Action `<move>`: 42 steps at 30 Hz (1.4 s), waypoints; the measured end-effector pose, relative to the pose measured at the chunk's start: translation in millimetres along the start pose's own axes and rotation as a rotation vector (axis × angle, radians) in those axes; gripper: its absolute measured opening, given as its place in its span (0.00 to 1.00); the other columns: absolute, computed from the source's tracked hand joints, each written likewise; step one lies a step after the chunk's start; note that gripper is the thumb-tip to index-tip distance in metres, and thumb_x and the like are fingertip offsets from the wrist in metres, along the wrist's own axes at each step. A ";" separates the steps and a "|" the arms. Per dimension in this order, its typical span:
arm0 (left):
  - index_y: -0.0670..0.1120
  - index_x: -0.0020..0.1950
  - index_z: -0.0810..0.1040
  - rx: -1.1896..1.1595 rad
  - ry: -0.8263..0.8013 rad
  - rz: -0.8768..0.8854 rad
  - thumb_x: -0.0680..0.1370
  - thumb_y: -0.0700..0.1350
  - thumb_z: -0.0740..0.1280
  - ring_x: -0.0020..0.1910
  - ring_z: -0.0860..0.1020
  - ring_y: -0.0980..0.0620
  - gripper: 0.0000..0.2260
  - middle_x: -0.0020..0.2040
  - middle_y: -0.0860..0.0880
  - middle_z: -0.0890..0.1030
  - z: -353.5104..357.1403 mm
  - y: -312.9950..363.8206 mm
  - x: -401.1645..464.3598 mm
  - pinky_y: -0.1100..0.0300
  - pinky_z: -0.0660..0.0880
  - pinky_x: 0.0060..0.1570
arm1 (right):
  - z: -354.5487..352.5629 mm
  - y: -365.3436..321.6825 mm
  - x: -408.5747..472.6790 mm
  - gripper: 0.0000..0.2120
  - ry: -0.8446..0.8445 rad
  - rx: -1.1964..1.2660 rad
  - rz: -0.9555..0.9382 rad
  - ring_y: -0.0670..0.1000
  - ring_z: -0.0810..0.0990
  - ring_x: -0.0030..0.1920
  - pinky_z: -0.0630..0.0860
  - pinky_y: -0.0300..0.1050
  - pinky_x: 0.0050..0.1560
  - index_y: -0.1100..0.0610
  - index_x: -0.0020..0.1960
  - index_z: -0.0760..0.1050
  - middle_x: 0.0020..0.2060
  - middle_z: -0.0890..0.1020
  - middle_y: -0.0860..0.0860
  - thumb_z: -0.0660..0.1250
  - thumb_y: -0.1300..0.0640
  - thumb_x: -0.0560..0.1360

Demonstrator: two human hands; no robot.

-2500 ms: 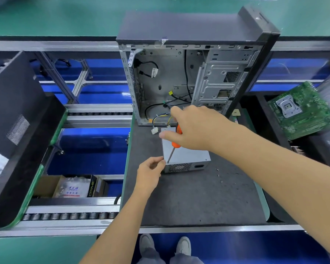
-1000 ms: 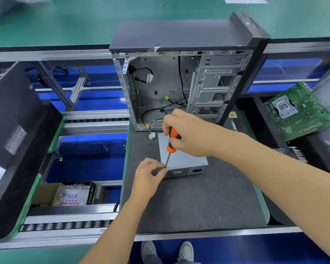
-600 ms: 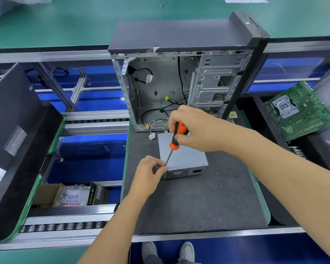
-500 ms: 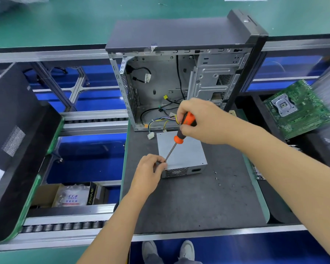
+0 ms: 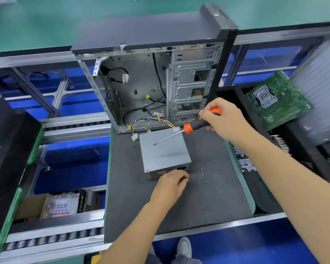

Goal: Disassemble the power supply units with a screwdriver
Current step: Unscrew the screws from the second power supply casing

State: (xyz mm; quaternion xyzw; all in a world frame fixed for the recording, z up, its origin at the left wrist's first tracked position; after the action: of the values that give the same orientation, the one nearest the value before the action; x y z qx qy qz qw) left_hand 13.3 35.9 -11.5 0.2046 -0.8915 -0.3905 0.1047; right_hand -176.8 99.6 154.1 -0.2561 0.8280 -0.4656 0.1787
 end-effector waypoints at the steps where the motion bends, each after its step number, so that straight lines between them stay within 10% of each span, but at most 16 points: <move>1: 0.46 0.58 0.84 0.003 -0.019 -0.019 0.81 0.42 0.67 0.52 0.80 0.53 0.08 0.53 0.51 0.83 8.5 -0.3 4.0 0.62 0.73 0.58 | -2.5 5.3 -1.1 0.05 0.006 0.017 0.014 0.45 0.83 0.33 0.77 0.38 0.34 0.49 0.43 0.76 0.39 0.83 0.49 0.70 0.49 0.75; 12: 0.43 0.60 0.80 0.114 -0.077 -0.167 0.83 0.41 0.61 0.52 0.78 0.45 0.10 0.54 0.44 0.80 77.1 20.0 43.5 0.54 0.73 0.53 | -37.8 66.6 -13.2 0.04 0.079 0.108 0.112 0.44 0.82 0.32 0.71 0.32 0.29 0.50 0.44 0.77 0.40 0.82 0.51 0.69 0.52 0.76; 17: 0.40 0.56 0.80 0.127 -0.046 -0.207 0.83 0.41 0.61 0.50 0.78 0.44 0.10 0.51 0.43 0.80 85.2 21.5 51.6 0.51 0.73 0.53 | -46.7 80.0 -11.3 0.04 0.097 0.155 0.129 0.46 0.82 0.33 0.81 0.45 0.42 0.49 0.42 0.77 0.37 0.80 0.48 0.70 0.52 0.75; 24: 0.43 0.62 0.81 0.057 0.035 -0.116 0.83 0.46 0.64 0.53 0.80 0.48 0.12 0.56 0.46 0.82 70.5 25.7 33.5 0.57 0.74 0.56 | -49.0 82.8 -5.5 0.04 0.100 0.113 0.118 0.47 0.84 0.35 0.73 0.33 0.32 0.47 0.42 0.76 0.40 0.81 0.50 0.70 0.51 0.75; 33: 0.55 0.40 0.74 0.014 0.399 -0.001 0.79 0.54 0.62 0.36 0.73 0.52 0.09 0.37 0.57 0.72 -7.6 0.6 -13.0 0.61 0.70 0.38 | -8.0 121.5 -12.2 0.20 -0.150 0.663 0.372 0.50 0.83 0.42 0.80 0.41 0.48 0.59 0.63 0.74 0.52 0.80 0.55 0.74 0.65 0.73; 38: 0.59 0.59 0.68 -0.260 0.604 -0.329 0.79 0.55 0.65 0.53 0.73 0.61 0.11 0.55 0.57 0.69 -43.1 -42.6 -24.8 0.74 0.70 0.47 | 32.0 144.5 -27.2 0.10 -0.149 0.653 0.506 0.48 0.78 0.34 0.78 0.41 0.40 0.64 0.53 0.78 0.37 0.76 0.54 0.71 0.58 0.77; 42: 0.54 0.78 0.61 -0.443 0.436 -0.519 0.82 0.59 0.59 0.62 0.69 0.70 0.25 0.72 0.59 0.68 -46.6 -64.6 -25.0 0.77 0.63 0.56 | 62.3 141.7 -33.9 0.16 -0.077 0.576 0.494 0.51 0.85 0.43 0.81 0.46 0.47 0.62 0.53 0.78 0.43 0.85 0.54 0.66 0.48 0.80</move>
State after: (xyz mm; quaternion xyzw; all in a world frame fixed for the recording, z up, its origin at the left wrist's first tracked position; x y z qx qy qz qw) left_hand 70.0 -22.8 -28.5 0.4734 -0.6615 -0.5340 0.2306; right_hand -152.8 138.9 2.5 -0.0051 0.6927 -0.6122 0.3811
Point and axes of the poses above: each hand's wrist, its own x-axis towards the middle knuckle, its own z-axis out of the palm, y = z × x, the point moved 3 cm from there along x, towards the middle knuckle
